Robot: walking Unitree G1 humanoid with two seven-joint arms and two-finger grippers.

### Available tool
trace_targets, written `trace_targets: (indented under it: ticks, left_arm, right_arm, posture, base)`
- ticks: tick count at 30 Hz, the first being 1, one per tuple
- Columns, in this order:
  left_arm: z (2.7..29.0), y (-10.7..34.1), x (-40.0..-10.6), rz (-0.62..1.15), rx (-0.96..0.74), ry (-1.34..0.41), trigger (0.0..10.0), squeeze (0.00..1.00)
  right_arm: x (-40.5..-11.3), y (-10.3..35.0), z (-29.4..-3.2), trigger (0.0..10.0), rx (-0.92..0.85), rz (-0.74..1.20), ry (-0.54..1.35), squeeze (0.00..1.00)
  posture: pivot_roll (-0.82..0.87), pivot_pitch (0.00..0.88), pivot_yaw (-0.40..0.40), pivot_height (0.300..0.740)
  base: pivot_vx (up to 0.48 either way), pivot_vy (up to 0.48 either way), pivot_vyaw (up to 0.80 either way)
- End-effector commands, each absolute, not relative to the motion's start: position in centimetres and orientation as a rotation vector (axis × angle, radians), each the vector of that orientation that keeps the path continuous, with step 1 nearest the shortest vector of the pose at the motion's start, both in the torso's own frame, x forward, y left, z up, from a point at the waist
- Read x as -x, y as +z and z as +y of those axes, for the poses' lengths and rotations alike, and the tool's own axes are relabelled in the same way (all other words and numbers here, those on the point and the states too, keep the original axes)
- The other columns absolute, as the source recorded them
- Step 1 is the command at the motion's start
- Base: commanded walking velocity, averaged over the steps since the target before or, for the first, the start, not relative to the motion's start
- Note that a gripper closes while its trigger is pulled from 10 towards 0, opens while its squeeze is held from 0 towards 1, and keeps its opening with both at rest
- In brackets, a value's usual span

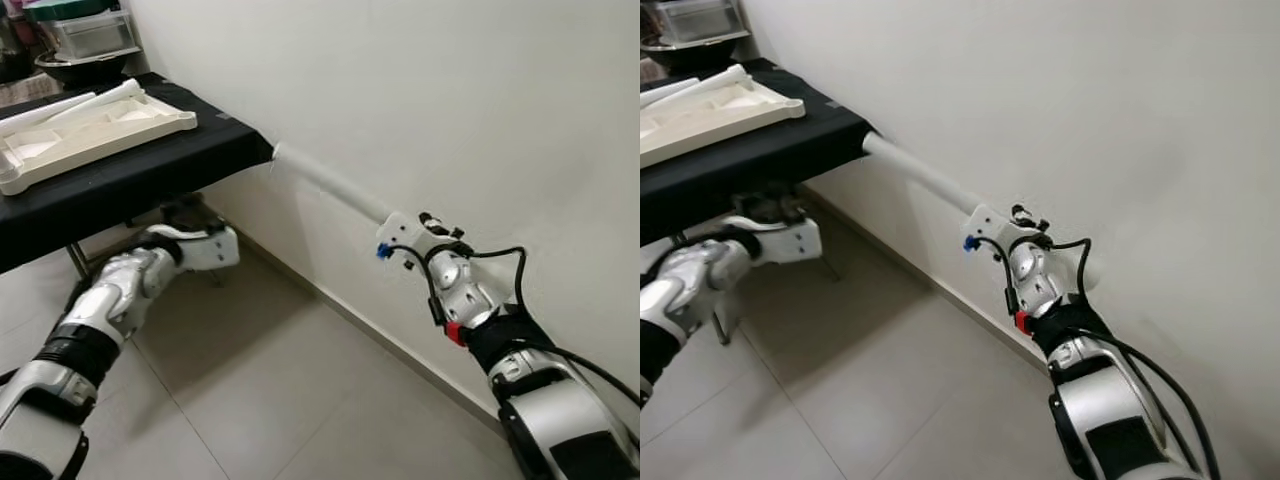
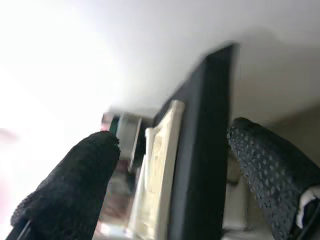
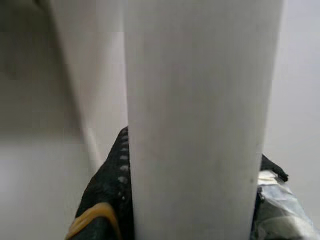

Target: Building children table

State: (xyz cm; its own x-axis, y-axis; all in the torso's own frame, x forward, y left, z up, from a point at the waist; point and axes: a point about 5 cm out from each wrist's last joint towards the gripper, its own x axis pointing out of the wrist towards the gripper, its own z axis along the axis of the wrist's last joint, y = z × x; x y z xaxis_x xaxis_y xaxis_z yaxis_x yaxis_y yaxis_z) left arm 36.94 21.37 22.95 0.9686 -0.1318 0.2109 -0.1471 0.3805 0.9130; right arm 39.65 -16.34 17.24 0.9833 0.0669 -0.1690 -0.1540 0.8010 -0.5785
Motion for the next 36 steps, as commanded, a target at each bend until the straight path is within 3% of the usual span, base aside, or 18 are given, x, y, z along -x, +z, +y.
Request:
trace_targets:
  ticks: [1,2,3,4,5,7,14,15,16,19,21,24,28,36]
  left_arm:
    - [21.3,21.9,-36.0,-0.250,-0.989,0.028,10.0,0.00]
    - [21.3,21.9,-36.0,-0.250,-0.989,0.028,10.0,0.00]
    - [20.4,20.6,-35.2,-0.230,-0.883,-0.014,10.0,0.00]
    - [20.4,20.6,-35.2,-0.230,-0.883,-0.014,10.0,0.00]
    - [19.8,19.7,-34.5,-0.218,-0.819,-0.043,10.0,0.00]
    - [17.5,16.5,-32.4,-0.145,-0.581,-0.116,10.0,0.00]
    - [15.5,14.6,-29.7,-0.093,-0.294,-0.113,10.0,0.00]
    - [14.8,14.3,-28.7,-0.093,-0.231,-0.138,10.0,0.00]
    - [14.8,14.3,-28.7,-0.093,-0.231,-0.138,10.0,0.00]
    - [12.2,12.7,-25.4,-0.033,-0.010,-0.195,10.0,0.00]
    - [11.8,12.4,-24.9,-0.016,0.020,-0.195,10.0,0.00]
    - [10.5,12.1,-24.1,0.001,0.030,-0.253,10.0,0.00]
    - [8.2,12.2,-23.6,0.044,0.047,-0.464,10.0,0.00]
    - [7.4,12.6,-23.3,0.050,-0.037,-0.623,10.0,0.00]
  right_arm:
    - [-39.3,18.4,-15.0,0.0,0.384,0.052,0.166,0.00]
    - [-39.3,18.4,-15.0,0.0,0.384,0.052,0.166,0.00]
    - [-38.7,19.1,-14.0,0.0,0.221,-0.002,0.194,0.00]
    - [-38.7,19.1,-14.0,0.0,0.221,-0.002,0.194,0.00]
    - [-38.2,19.6,-13.5,0.0,0.112,-0.038,0.208,0.00]
    - [-36.5,20.5,-12.0,0.0,-0.034,-0.130,0.248,0.00]
    - [-34.3,20.7,-10.9,0.0,-0.131,-0.189,0.293,0.00]
    - [-33.6,20.3,-10.8,10.0,-0.150,-0.192,0.306,0.00]
    - [-33.6,20.3,-10.8,10.0,-0.150,-0.192,0.306,0.00]
    - [-30.6,18.4,-10.6,10.0,-0.179,-0.186,0.308,0.00]
    - [-30.0,18.0,-10.5,10.0,-0.199,-0.172,0.309,0.00]
    - [-29.4,18.1,-10.3,10.0,-0.271,-0.154,0.295,0.00]
    - [-29.3,18.9,-9.4,10.0,-0.295,-0.163,0.348,0.00]
    - [-29.1,19.2,-9.0,10.0,-0.291,-0.172,0.402,0.00]
  posture:
    - [0.03,0.052,-0.013,0.740]
    - [0.03,0.052,-0.013,0.740]
    - [0.03,0.054,-0.013,0.740]
    - [0.03,0.054,-0.013,0.740]
    - [0.03,0.054,-0.013,0.740]
    - [0.03,0.047,-0.015,0.740]
    - [0.03,0.041,-0.016,0.740]
    - [0.02,0.043,-0.012,0.740]
    - [0.02,0.043,-0.012,0.740]
    - [0.03,0.036,-0.011,0.740]
    - [0.03,0.036,-0.011,0.740]
    - [0.02,0.022,-0.006,0.740]
    - [0.02,0.010,-0.007,0.740]
    - [0.03,0.007,-0.008,0.740]
  base:
    - [0.000,0.000,0.00]
    - [0.000,0.000,0.00]
    - [0.000,0.000,0.00]
    - [0.000,0.000,0.00]
    - [0.000,0.000,0.00]
    - [0.000,0.000,0.00]
    - [0.000,0.000,0.00]
    - [0.000,0.000,0.00]
    - [0.000,0.000,0.00]
    - [0.000,0.000,0.00]
    - [0.000,0.000,0.00]
    - [0.000,0.000,0.00]
    - [0.000,0.000,0.00]
    - [0.000,0.000,0.00]
